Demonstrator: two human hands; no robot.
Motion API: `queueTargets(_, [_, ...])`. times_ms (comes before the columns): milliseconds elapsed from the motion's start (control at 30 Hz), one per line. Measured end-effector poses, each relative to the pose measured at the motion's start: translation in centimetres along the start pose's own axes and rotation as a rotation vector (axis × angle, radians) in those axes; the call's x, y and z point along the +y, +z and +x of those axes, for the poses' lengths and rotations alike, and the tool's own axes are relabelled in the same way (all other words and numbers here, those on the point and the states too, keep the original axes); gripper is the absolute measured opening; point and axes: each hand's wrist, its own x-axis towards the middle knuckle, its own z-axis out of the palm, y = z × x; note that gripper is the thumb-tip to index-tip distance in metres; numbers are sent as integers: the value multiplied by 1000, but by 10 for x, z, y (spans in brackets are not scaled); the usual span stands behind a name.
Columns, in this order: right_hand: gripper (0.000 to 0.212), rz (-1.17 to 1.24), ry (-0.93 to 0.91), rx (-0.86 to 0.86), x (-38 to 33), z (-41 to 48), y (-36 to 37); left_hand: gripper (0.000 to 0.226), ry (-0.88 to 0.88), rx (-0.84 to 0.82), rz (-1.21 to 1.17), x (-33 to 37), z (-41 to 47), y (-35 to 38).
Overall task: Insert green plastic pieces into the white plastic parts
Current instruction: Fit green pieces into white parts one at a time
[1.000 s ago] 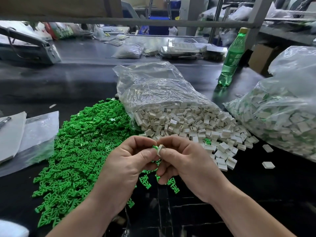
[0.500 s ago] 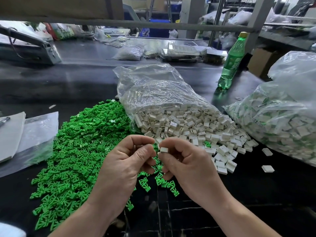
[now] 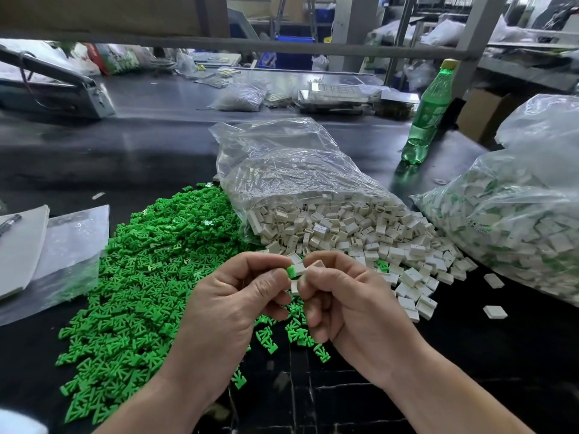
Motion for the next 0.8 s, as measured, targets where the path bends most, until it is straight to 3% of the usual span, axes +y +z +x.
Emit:
queueTargets(133, [21,8,17,-56,-2,0,-1,29,6,19,24,0,0,1])
queueTargets(333, [27,-178,10,-109,0,-4,-4,19,10,24,38,1,1,1])
queueTargets(500, [11,-303,-26,-124,0,-3,-3,11,40,6,105,1,-1,0])
queueTargets(800, [20,-254,13,-36,0,-4,-4,7,124,66,308,2,-5,3])
